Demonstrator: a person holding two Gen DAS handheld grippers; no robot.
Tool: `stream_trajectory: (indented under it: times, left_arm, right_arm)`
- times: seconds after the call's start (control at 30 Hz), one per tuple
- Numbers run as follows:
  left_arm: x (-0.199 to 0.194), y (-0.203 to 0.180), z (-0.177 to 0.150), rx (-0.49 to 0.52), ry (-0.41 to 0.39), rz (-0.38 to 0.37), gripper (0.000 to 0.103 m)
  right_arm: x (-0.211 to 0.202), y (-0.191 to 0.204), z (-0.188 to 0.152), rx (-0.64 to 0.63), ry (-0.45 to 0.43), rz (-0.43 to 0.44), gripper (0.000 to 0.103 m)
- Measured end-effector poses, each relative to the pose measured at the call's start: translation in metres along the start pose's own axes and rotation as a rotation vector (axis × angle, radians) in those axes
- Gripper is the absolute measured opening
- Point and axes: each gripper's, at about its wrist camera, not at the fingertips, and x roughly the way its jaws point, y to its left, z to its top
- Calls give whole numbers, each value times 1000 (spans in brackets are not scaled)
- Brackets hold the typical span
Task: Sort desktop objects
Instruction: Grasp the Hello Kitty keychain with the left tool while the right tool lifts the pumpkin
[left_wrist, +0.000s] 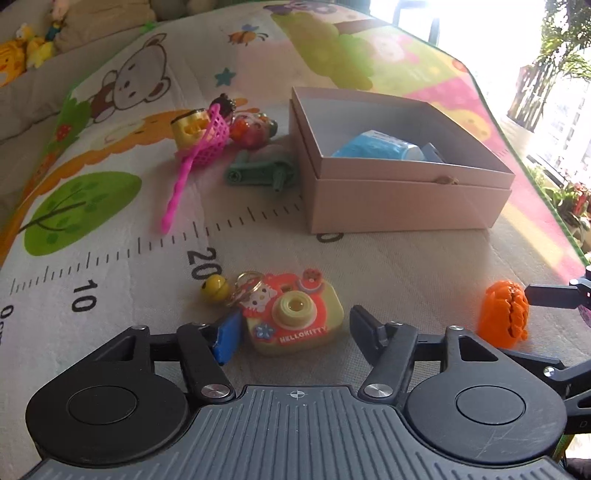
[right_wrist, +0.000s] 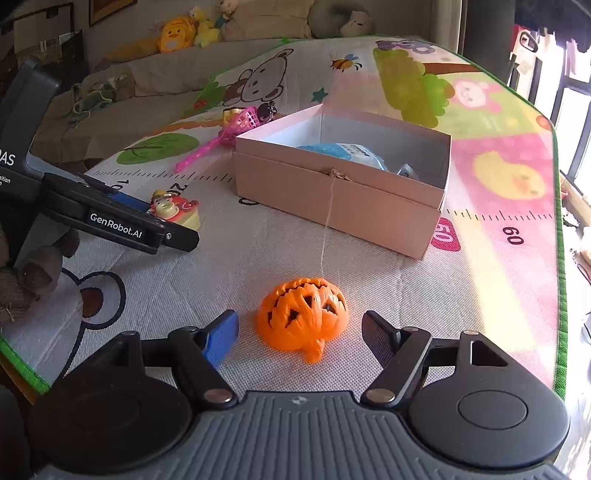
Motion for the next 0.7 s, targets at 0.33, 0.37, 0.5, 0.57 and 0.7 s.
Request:
stream_trajectory:
  times: [0.33,0.37,0.5,0.57,0.7]
  left_arm:
    - [-52,-8,-27,139,-62,-59,62]
    - [-58,-9,-28,152,-65,-70,62]
    - [-90,-9,-25,152,-74,-169,62]
    - [-113,-13,-13,199,-184,-130,62]
    - [-148,-31,28,319,-448,-80,62]
  right_arm:
    - [6,14,8,4,22,41,57]
    - [2,17,8,-5,22,62,57]
    - [-23,25,15,-31,17,151,57]
    - [-43,24,24,-53,-35,137,57]
    - [-101,2,69,-57,-238,66,57]
